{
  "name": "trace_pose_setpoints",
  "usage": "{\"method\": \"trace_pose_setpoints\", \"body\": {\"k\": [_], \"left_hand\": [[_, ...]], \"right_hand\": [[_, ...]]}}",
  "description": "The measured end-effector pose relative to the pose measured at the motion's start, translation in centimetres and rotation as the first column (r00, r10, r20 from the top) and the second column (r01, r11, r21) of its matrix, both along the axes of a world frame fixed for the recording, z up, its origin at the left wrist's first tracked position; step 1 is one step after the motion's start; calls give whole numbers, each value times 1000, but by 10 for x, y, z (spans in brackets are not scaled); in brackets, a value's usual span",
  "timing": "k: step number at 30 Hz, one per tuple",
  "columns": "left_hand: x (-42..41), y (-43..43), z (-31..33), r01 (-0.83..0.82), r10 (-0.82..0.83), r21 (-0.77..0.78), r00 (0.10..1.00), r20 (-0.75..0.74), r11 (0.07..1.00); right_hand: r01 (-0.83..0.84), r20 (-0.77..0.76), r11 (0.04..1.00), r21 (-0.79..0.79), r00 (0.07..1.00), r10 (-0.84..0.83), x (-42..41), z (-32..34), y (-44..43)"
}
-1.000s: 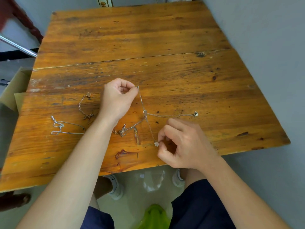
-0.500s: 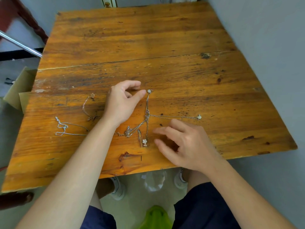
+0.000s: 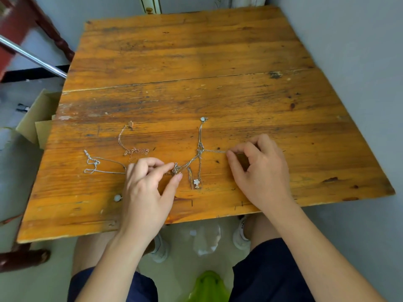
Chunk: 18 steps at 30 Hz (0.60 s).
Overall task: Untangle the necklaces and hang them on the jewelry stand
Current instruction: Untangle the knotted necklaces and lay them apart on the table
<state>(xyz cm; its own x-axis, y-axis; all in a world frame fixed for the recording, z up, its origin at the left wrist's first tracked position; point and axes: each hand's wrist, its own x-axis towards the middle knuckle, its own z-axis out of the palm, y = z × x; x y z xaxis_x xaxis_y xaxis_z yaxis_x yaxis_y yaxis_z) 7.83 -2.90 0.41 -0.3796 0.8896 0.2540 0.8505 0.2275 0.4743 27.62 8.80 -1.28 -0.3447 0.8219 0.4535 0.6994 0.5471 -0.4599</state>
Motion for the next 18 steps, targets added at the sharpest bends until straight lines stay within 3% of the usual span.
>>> {"method": "trace_pose_setpoints", "body": {"k": [2, 5, 8, 11, 14, 18], "left_hand": [[-1, -1, -2, 4, -5, 38, 1000, 2, 999], [-2, -2, -2, 26, -27, 62, 1000, 9, 998], [-3, -2, -2, 53, -54, 55, 999, 10, 997], [-5, -4, -2, 76, -76, 26, 997, 16, 997], [-7, -7, -2, 100, -100, 15, 995, 8, 995], [-6, -9, -2, 139, -139, 4, 990, 8, 990]], "right_hand": [[-133, -24, 990, 37, 991, 134, -2, 3, -6], [-330, -39, 941, -77, 944, 328, -8, 7, -20], [-388, 66, 914, -115, 916, 397, -14, 4, -27], [-391, 35, 912, -126, 917, 398, -12, 2, -23], [-390, -209, 871, -300, 917, 339, -8, 7, -21], [-374, -586, 765, -525, 810, -6, -3, 25, -10]]}}
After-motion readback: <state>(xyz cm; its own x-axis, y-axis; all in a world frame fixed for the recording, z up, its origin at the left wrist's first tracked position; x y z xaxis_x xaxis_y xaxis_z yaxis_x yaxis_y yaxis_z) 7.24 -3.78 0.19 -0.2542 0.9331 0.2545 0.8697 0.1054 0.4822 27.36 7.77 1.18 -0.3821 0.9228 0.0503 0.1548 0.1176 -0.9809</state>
